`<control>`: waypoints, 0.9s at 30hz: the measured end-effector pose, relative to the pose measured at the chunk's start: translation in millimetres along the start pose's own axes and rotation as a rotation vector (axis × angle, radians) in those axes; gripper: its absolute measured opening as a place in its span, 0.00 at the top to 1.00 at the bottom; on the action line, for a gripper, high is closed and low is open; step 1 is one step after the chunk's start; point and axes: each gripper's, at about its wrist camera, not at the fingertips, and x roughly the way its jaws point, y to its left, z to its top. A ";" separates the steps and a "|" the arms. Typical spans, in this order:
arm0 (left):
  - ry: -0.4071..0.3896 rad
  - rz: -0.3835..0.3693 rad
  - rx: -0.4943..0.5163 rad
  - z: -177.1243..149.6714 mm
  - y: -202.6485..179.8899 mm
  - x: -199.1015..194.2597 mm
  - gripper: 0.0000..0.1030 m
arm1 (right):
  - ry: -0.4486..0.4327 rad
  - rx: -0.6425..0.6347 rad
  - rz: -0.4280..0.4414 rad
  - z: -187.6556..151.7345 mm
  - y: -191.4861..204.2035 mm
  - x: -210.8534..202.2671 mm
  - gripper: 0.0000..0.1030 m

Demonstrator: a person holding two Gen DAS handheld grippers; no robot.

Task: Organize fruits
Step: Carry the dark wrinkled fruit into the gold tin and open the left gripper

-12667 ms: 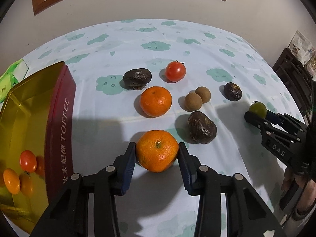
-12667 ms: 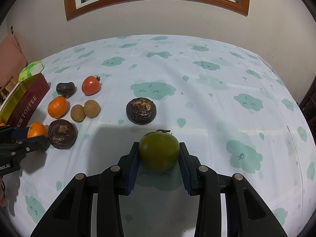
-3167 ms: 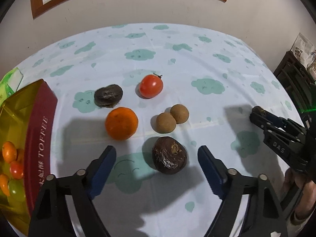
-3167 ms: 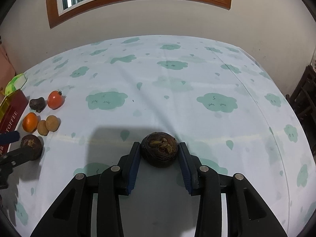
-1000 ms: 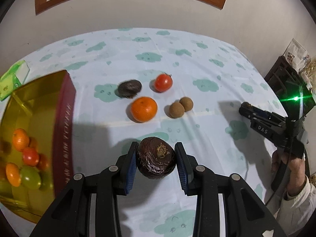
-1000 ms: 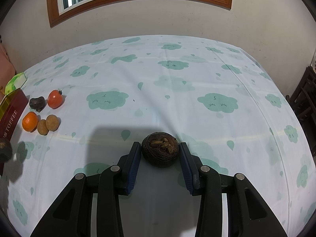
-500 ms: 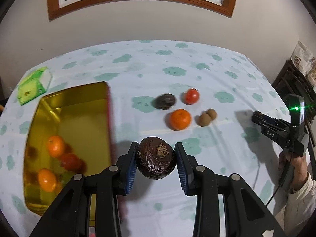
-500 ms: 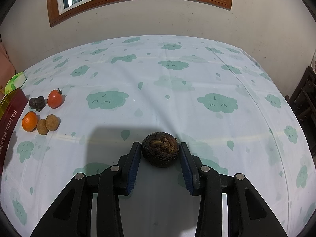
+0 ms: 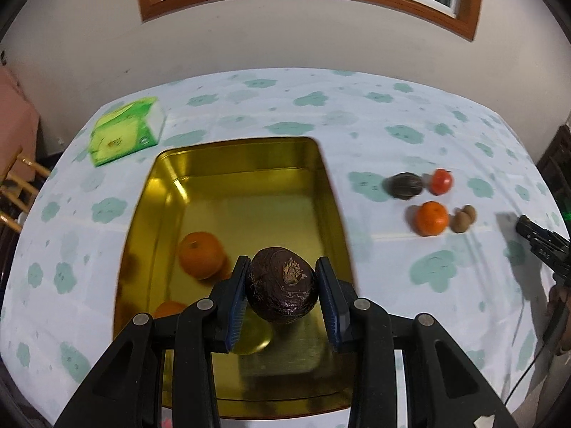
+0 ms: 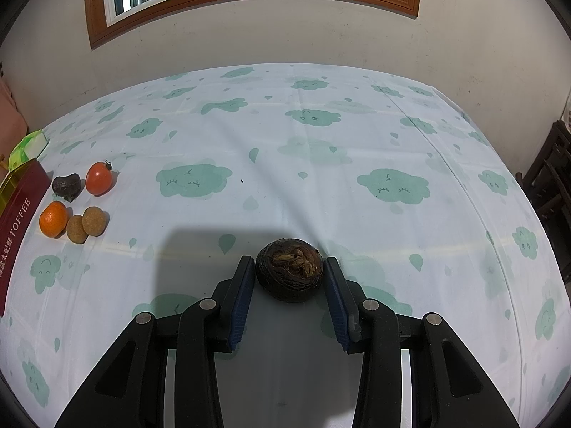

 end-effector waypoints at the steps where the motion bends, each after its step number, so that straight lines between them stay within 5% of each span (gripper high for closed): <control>1: 0.006 0.005 -0.008 -0.7 4.5 1.7 0.68 | 0.000 0.000 0.000 0.0 0.1 0.0 0.60; 27: 0.052 0.053 -0.046 -7.8 40.7 21.1 0.68 | 0.000 -0.002 -0.003 0.3 0.0 -0.4 0.60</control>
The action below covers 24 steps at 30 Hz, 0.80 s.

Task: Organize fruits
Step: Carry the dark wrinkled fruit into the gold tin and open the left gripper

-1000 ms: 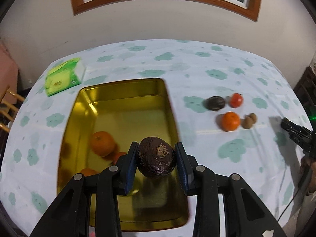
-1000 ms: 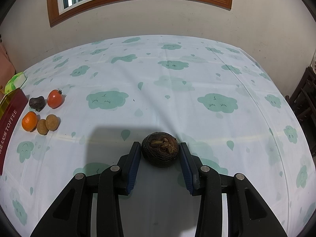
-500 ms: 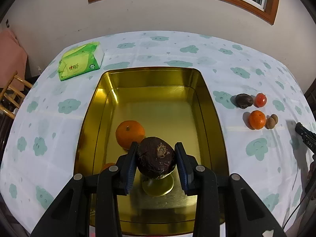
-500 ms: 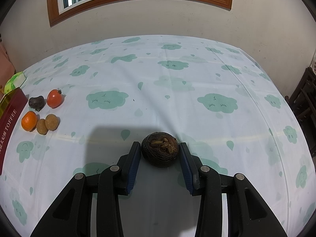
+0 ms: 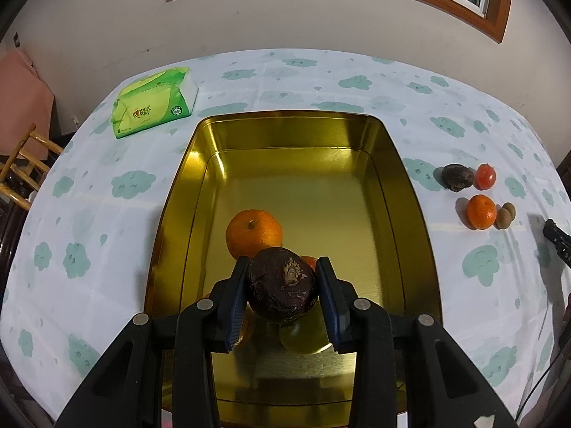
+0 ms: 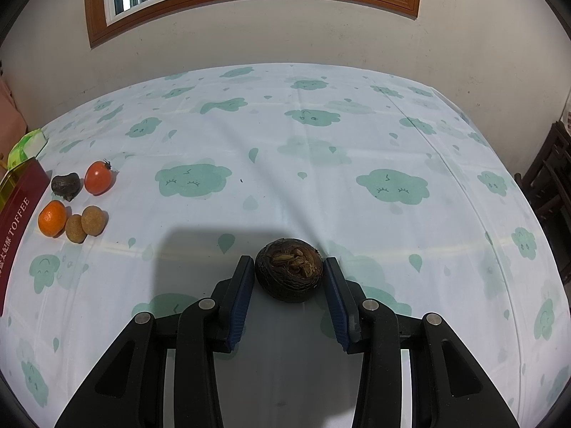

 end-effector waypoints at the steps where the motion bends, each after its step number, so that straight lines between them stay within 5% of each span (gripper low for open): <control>1: 0.004 -0.002 0.000 -0.4 0.6 1.3 0.68 | 0.000 0.000 0.000 0.0 -0.1 0.0 0.60; 24: 0.007 0.018 0.008 -1.3 4.0 4.1 0.65 | 0.000 -0.001 -0.002 -0.3 -0.4 0.1 0.59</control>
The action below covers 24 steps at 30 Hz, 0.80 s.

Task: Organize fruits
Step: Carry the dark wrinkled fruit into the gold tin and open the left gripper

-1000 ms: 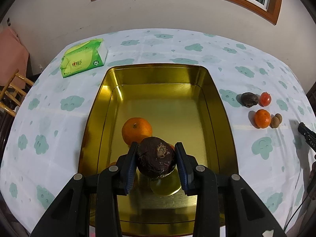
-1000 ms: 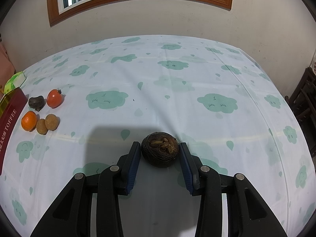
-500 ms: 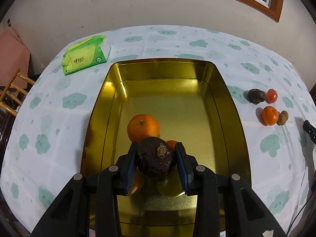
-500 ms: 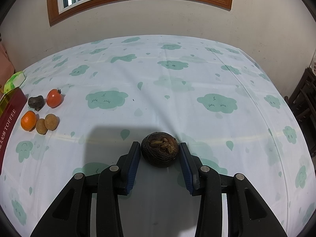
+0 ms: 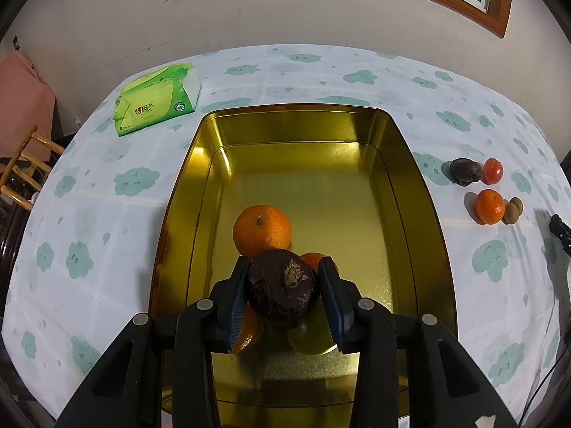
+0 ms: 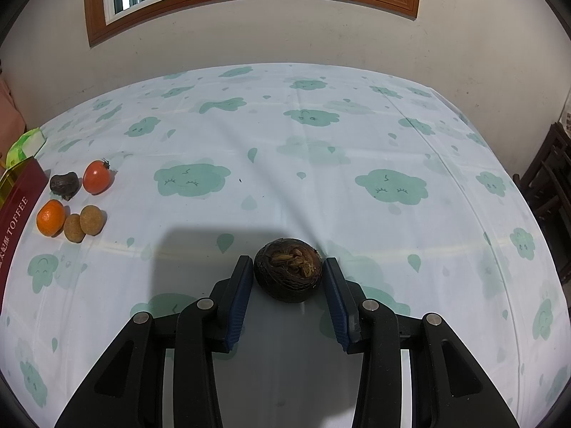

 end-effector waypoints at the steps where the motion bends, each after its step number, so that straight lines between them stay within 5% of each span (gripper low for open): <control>1: 0.000 0.001 -0.002 -0.1 -0.1 -0.2 0.65 | 0.000 0.000 0.000 0.0 0.0 0.0 0.59; 16: 0.005 -0.016 -0.019 -5.3 0.5 -0.3 0.61 | -0.001 -0.003 -0.002 -0.1 -0.4 -0.1 0.61; 24: 0.010 -0.019 -0.025 -4.6 1.3 0.3 0.51 | 0.002 0.006 -0.012 0.2 -0.8 0.3 0.63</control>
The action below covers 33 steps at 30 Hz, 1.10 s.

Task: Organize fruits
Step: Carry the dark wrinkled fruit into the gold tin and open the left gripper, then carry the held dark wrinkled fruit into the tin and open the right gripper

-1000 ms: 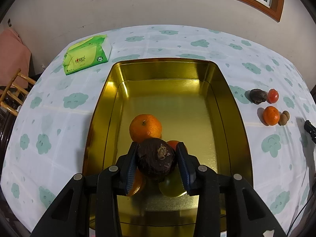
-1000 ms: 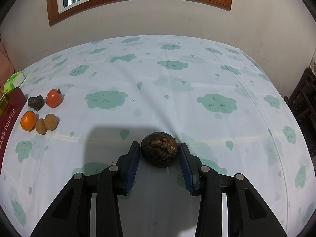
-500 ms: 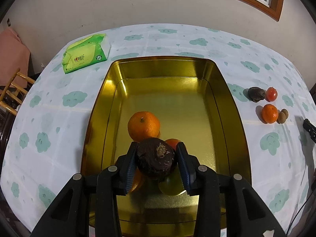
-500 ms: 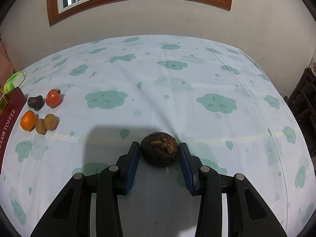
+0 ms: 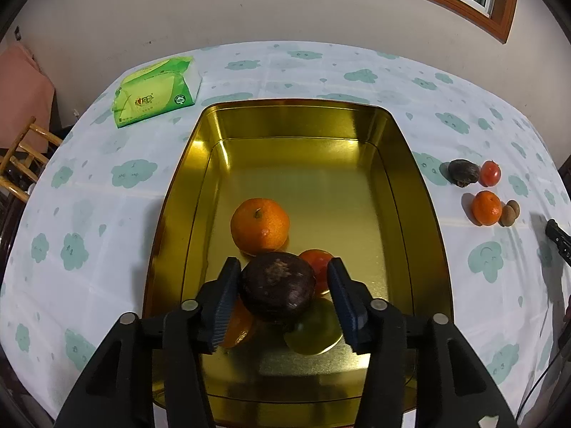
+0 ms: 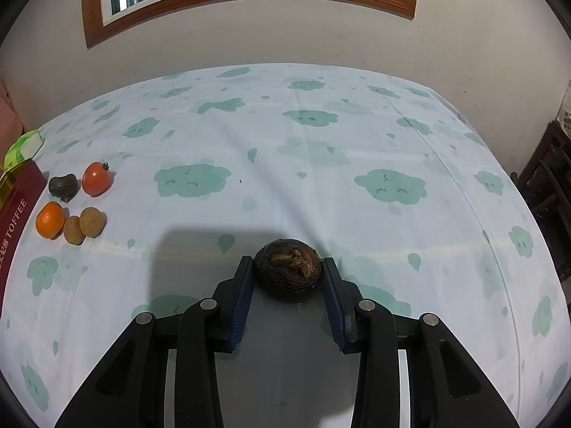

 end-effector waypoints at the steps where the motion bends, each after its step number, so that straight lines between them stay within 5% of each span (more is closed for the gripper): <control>1: -0.001 -0.001 -0.003 0.0 0.0 -0.6 0.51 | 0.002 0.001 0.001 0.2 0.2 -0.3 0.63; 9: -0.060 0.014 0.039 -2.1 -6.9 -11.5 0.29 | -0.010 -0.029 0.034 1.7 16.6 -12.1 0.63; 33: -0.136 0.029 0.033 -17.5 -3.9 -38.6 0.21 | -0.127 -0.344 0.422 1.9 217.7 -92.5 0.63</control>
